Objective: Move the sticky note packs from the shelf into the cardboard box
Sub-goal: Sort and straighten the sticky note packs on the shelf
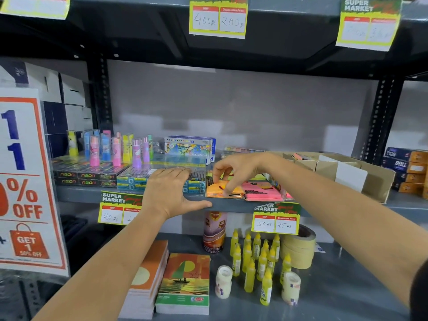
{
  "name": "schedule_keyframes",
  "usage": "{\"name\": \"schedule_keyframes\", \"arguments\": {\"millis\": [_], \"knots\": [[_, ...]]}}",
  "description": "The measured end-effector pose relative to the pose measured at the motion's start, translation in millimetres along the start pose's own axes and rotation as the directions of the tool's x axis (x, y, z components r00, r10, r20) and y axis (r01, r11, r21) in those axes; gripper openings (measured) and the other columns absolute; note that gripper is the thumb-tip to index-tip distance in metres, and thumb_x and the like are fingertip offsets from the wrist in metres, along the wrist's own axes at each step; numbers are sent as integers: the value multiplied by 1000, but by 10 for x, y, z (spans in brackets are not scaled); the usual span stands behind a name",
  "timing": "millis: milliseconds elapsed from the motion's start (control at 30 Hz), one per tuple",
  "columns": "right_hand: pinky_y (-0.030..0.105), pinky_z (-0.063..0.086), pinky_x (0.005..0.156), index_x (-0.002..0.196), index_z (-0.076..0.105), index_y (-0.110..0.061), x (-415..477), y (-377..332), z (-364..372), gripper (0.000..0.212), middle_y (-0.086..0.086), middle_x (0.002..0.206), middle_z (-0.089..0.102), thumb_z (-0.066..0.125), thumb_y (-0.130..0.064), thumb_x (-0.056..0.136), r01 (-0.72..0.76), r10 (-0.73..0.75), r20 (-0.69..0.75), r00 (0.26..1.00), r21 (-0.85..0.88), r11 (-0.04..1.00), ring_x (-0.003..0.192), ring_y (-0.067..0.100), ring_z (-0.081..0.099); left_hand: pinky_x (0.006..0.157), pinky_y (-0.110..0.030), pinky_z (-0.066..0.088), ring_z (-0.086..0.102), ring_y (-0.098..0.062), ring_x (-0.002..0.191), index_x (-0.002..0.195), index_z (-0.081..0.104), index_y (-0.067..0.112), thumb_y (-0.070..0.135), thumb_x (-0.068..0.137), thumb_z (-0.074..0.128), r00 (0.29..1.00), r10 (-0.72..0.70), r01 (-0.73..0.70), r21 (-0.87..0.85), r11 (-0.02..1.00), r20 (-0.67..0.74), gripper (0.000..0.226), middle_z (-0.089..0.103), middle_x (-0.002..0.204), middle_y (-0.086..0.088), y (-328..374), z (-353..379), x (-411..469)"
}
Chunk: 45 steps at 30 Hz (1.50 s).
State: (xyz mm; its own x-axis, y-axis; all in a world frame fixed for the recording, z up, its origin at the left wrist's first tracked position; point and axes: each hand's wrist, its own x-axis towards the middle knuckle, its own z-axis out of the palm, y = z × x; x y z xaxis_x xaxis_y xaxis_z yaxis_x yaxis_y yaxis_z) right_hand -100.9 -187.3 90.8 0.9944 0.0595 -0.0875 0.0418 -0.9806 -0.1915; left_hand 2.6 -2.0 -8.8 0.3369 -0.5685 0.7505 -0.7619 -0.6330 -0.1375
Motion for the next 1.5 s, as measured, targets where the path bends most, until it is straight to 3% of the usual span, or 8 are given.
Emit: {"name": "schedule_keyframes", "arguments": {"millis": [133, 267, 433, 667, 767, 933, 1267, 1500], "knots": [[28, 47, 81, 97, 68, -20, -15, 56, -132, 33, -4, 103, 66, 72, -45, 78, -19, 58, -277, 959, 143, 990, 96, 11, 59, 80, -34, 49, 67, -22, 93, 109, 68, 17, 100, 58, 27, 1000, 3, -3, 7, 1000, 9, 105, 72, 102, 0, -9, 9, 4], [34, 50, 71, 93, 70, -4, 116, 236, -270, 37, 12, 93, 70, 71, -38, 79, -298, 297, -562, 772, 92, 950, 80, 19, 58, 83, -35, 49, 66, -21, 97, 112, 67, 18, 100, 59, 25, 1000, 7, -7, 13, 1000, 4, 107, 71, 106, 0, -13, 9, 2], [33, 45, 89, 124, 57, -15, 163, 447, -377, 53, 6, 126, 57, 76, -30, 77, -395, 361, -209, 909, -151, 906, 107, 23, 55, 90, -37, 47, 64, -21, 107, 120, 64, 18, 101, 58, 22, 1000, -6, 6, 4, 1000, 7, 111, 69, 116, 0, -21, 18, -4], [33, 42, 81, 143, 35, -20, 341, 591, -312, 83, 4, 145, 39, 78, -31, 73, -439, 507, 22, 862, -468, 767, 111, 19, 46, 92, -38, 47, 63, -22, 109, 121, 64, 17, 100, 59, 21, 1000, -1, 1, 0, 1000, -8, 112, 68, 118, -1, -32, 36, -6], [39, 41, 94, 148, 27, -23, 436, 572, -316, 89, 4, 153, 30, 78, -26, 74, -439, 538, 69, 840, -497, 748, 133, 27, 36, 92, -39, 47, 63, -21, 109, 120, 64, 17, 100, 59, 22, 1000, 0, 0, 1, 1000, -11, 111, 68, 118, -1, -35, 46, 0], [48, 38, 105, 147, 29, -24, 525, 529, -301, 86, 4, 154, 27, 75, -23, 74, -398, 545, 117, 830, -560, 727, 137, 29, 32, 89, -37, 48, 65, -21, 104, 116, 67, 17, 99, 59, 26, 1000, 17, -18, -10, 1000, -25, 107, 70, 112, -1, -29, 55, -4], [39, 48, 91, 131, 48, -15, 549, 594, -312, 71, 7, 130, 50, 78, -27, 68, -436, 500, -28, 866, -533, 725, 112, 26, 51, 90, -37, 48, 65, -21, 105, 116, 67, 16, 99, 60, 22, 1000, 7, -7, -13, 1000, -8, 110, 70, 113, 0, -35, 49, -4], [39, 44, 98, 136, 44, -11, 504, 541, -458, 76, 10, 135, 49, 77, -29, 70, -364, 341, -129, 931, -288, 886, 116, 26, 50, 87, -35, 48, 67, -21, 101, 111, 68, 16, 98, 61, 23, 999, 18, -18, -11, 1000, -33, 107, 72, 108, 0, -20, 39, -4]]}}
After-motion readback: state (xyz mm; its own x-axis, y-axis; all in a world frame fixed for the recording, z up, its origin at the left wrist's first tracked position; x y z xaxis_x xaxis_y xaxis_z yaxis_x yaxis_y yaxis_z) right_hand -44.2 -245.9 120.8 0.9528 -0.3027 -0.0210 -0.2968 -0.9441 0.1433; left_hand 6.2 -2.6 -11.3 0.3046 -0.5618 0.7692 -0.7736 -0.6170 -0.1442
